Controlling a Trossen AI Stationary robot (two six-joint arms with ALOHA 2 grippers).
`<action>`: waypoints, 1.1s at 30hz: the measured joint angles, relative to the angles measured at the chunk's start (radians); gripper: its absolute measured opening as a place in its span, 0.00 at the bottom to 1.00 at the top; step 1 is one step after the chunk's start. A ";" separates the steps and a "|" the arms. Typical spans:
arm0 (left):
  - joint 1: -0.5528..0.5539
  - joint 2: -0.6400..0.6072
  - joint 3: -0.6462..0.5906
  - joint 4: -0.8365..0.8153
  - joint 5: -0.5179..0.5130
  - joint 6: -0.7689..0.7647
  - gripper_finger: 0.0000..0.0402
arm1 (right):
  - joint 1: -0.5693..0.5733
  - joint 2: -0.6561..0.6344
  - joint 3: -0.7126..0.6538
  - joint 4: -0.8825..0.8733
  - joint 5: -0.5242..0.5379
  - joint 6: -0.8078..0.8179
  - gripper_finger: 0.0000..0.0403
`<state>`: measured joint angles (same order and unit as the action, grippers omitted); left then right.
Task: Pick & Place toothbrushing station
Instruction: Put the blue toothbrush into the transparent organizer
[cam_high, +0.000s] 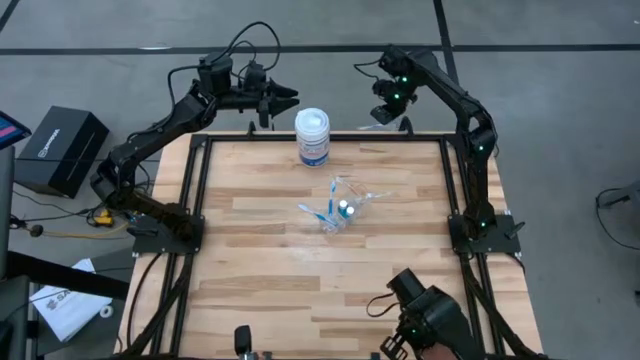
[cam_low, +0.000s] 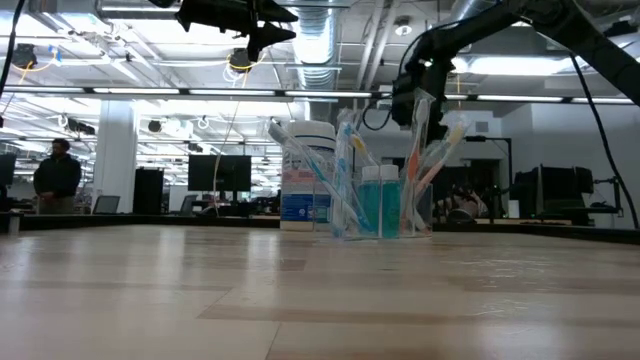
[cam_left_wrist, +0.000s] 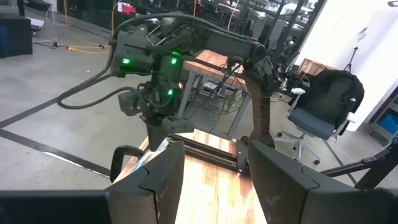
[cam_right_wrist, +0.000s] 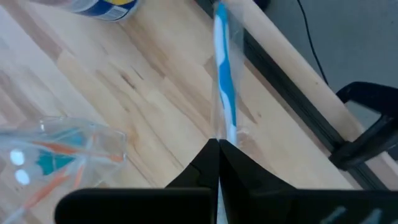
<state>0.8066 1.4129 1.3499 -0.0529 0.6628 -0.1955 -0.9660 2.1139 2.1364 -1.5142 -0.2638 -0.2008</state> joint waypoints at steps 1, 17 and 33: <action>0.000 0.000 0.000 0.001 0.000 0.000 0.43 | 0.003 0.000 0.017 -0.021 0.002 0.000 0.00; 0.000 0.001 0.000 0.016 -0.004 0.037 0.43 | 0.050 -0.057 0.208 -0.055 -0.073 0.077 0.00; 0.000 0.001 0.000 0.017 0.055 0.000 0.43 | 0.214 -0.180 0.209 0.102 -0.240 0.149 0.00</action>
<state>0.8066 1.4136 1.3502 -0.0357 0.7180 -0.1955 -0.7520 1.9335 2.3457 -1.4122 -0.5037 -0.0515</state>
